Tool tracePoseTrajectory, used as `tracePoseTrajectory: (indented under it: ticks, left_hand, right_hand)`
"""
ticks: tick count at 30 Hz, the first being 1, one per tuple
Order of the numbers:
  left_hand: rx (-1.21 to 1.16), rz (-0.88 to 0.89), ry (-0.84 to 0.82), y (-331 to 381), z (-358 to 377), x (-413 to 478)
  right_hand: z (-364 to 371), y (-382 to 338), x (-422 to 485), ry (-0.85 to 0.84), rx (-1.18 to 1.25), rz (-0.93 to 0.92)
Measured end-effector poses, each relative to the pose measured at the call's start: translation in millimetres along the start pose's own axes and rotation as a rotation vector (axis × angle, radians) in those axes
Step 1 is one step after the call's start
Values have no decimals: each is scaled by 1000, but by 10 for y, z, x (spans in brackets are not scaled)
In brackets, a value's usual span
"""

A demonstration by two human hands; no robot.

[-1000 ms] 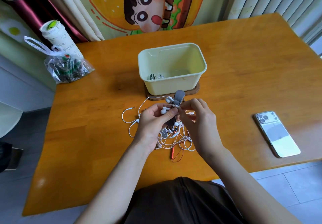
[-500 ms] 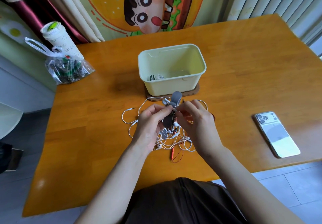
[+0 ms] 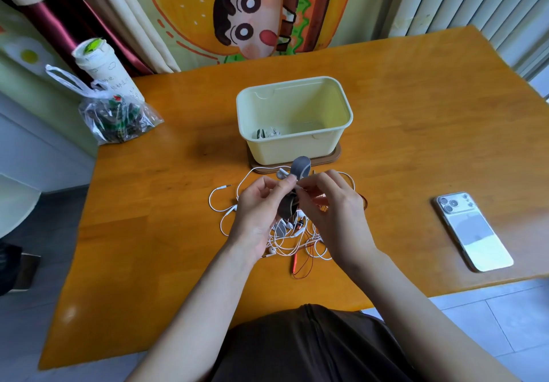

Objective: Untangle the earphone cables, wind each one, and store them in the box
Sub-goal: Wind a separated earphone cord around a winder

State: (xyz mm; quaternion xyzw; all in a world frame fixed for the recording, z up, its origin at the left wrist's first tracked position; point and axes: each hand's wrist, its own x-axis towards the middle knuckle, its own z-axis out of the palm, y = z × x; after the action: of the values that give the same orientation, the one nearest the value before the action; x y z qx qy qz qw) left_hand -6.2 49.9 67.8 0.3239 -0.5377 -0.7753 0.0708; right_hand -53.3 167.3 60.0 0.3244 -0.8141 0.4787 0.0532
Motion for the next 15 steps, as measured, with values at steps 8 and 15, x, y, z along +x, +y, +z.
tracePoseTrajectory:
  ticks: [8, 15]
  left_hand:
    - [29, 1, 26, -45, 21, 29]
    - [-29, -54, 10, -122, -10, 15]
  right_hand:
    - [12, 53, -19, 14, -26, -44]
    - [46, 69, -15, -34, 8, 19]
